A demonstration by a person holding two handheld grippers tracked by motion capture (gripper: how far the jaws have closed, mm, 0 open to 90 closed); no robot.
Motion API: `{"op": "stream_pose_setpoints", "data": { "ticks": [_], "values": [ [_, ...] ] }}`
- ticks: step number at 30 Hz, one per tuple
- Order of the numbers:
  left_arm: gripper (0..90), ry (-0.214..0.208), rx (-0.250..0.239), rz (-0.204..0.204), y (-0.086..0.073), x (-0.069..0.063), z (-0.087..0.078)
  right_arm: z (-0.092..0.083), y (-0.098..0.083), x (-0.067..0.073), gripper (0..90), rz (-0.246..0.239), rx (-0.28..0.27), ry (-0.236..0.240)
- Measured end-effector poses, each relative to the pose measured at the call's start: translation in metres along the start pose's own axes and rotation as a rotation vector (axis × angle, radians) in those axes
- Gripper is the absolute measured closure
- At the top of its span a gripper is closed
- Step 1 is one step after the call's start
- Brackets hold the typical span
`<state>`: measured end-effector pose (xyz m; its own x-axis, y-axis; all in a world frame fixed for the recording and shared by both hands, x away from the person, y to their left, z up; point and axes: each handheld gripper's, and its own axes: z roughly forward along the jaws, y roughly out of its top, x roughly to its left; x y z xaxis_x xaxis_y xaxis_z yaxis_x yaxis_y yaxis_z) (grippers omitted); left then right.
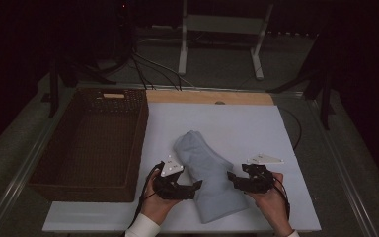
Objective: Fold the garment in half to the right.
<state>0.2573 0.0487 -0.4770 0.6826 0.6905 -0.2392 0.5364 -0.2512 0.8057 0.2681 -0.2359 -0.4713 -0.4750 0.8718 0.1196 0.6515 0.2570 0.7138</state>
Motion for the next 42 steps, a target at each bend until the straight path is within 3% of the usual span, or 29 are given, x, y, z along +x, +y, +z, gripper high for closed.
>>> {"op": "stream_pose_setpoints", "data": {
  "ticks": [6, 15, 35, 38, 42],
  "values": [
    [11.0, 0.002, -0.028, 0.014, 0.007, 0.003, -0.002, -0.004, -0.011, 0.001, 28.7, 0.009, 0.024, 0.017],
    [0.9, 0.018, -0.046, 0.021, 0.015, 0.011, 0.000, -0.010, -0.028, 0.004, 34.3, 0.014, 0.043, 0.012],
    [0.5, 0.058, -0.072, 0.026, 0.021, 0.017, -0.001, 0.004, -0.051, 0.010, 36.2, 0.009, 0.156, 0.014],
    [0.5, 0.061, -0.074, 0.027, 0.022, 0.018, -0.001, 0.003, -0.052, 0.010, 38.6, 0.016, 0.159, 0.016],
    [0.5, 0.069, -0.077, 0.023, 0.023, 0.020, -0.001, 0.001, -0.050, 0.013, 51.0, 0.038, 0.182, 0.026]
  ]
}}
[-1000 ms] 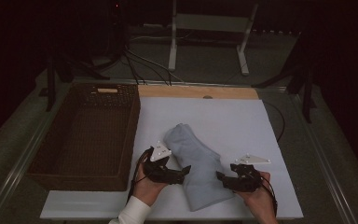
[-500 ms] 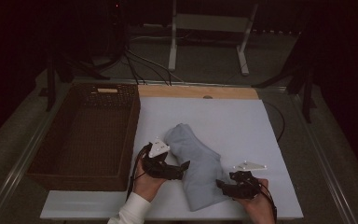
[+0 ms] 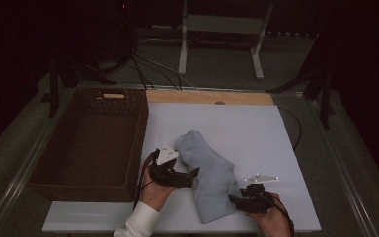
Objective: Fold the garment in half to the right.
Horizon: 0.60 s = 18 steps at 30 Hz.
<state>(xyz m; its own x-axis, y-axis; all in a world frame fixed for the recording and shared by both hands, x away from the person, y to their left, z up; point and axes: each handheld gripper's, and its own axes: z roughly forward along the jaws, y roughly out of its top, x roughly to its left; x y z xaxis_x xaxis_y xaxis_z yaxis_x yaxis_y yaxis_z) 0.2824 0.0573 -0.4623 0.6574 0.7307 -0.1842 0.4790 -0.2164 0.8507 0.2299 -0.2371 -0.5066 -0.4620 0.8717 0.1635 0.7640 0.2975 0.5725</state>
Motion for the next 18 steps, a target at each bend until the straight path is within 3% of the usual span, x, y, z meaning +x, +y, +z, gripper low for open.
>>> {"op": "stream_pose_setpoints", "data": {
  "ticks": [8, 18],
  "values": [
    [0.5, 0.011, -0.001, -0.010, 0.0012, 0.0028, 0.0015, -0.0019, -0.0003, 0.0011, 75.2, 0.013, 0.016, 0.062],
    [0.5, 0.017, -0.004, -0.018, 0.0016, 0.0064, 0.0022, -0.0093, -0.0012, 0.0004, 78.4, -0.004, 0.034, 0.071]
  ]
}}
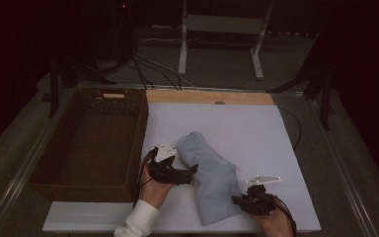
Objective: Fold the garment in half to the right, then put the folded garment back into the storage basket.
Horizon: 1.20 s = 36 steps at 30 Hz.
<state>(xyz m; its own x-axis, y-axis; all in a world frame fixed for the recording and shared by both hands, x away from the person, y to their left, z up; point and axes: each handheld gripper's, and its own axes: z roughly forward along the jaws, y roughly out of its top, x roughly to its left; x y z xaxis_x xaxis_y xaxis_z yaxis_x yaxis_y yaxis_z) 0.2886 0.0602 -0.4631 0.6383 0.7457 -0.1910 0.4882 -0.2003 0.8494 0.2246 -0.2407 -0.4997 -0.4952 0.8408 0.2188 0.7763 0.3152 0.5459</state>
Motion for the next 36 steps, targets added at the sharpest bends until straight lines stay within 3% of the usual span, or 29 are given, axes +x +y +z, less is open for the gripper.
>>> {"op": "stream_pose_setpoints", "data": {
  "ticks": [7, 20, 28, 34, 36],
  "values": [
    [0.7, -0.008, -0.019, -0.006, 0.000, 0.001, 0.001, -0.007, -0.006, -0.002, 78.4, -0.025, -0.008, -0.032],
    [0.3, -0.027, -0.050, -0.010, 0.002, 0.004, 0.003, -0.014, -0.012, -0.008, 78.2, -0.023, -0.018, -0.066],
    [0.4, -0.067, -0.070, 0.019, 0.001, 0.006, 0.008, -0.018, -0.015, -0.011, 78.2, -0.019, -0.020, -0.075],
    [3.2, -0.103, -0.041, -0.001, 0.000, 0.010, 0.015, -0.019, -0.017, -0.012, 78.2, -0.021, -0.021, -0.083],
    [3.3, -0.089, -0.027, -0.011, 0.000, 0.011, 0.016, -0.020, -0.017, -0.013, 78.1, -0.019, -0.021, -0.084]
  ]
}}
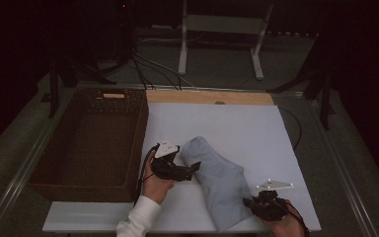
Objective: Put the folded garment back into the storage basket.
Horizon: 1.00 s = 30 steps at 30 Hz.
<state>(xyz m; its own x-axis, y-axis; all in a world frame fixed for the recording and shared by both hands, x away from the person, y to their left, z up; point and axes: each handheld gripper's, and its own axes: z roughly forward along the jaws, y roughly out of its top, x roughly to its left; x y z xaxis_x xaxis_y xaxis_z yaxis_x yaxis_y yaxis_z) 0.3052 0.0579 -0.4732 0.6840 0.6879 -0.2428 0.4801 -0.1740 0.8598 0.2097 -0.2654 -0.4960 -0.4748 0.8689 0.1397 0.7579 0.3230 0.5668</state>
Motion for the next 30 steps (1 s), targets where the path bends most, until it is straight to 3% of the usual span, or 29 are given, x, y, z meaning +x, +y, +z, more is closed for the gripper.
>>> {"op": "stream_pose_setpoints", "data": {
  "ticks": [3, 13, 18, 24, 26, 30],
  "values": [
    [4.2, 0.046, 0.022, -0.001, 0.000, 0.001, 0.002, -0.001, -0.001, -0.001, 78.0, 0.004, -0.001, 0.001],
    [17.9, 0.100, 0.063, -0.024, -0.008, 0.005, 0.010, -0.004, -0.003, -0.008, 77.9, 0.022, -0.006, -0.003],
    [31.1, 0.107, 0.089, -0.018, -0.013, 0.008, 0.014, -0.005, -0.004, -0.011, 77.9, 0.032, -0.009, -0.006],
    [43.1, 0.093, 0.102, -0.056, -0.014, 0.015, 0.018, -0.006, -0.004, -0.012, 77.8, 0.033, -0.010, -0.007],
    [47.5, 0.094, 0.120, -0.046, -0.014, 0.017, 0.021, -0.005, -0.004, -0.012, 77.8, 0.036, -0.008, -0.006],
    [63.9, 0.095, 0.137, -0.051, -0.012, 0.019, 0.025, -0.005, -0.004, -0.012, 77.8, 0.035, -0.007, -0.007]
  ]
}}
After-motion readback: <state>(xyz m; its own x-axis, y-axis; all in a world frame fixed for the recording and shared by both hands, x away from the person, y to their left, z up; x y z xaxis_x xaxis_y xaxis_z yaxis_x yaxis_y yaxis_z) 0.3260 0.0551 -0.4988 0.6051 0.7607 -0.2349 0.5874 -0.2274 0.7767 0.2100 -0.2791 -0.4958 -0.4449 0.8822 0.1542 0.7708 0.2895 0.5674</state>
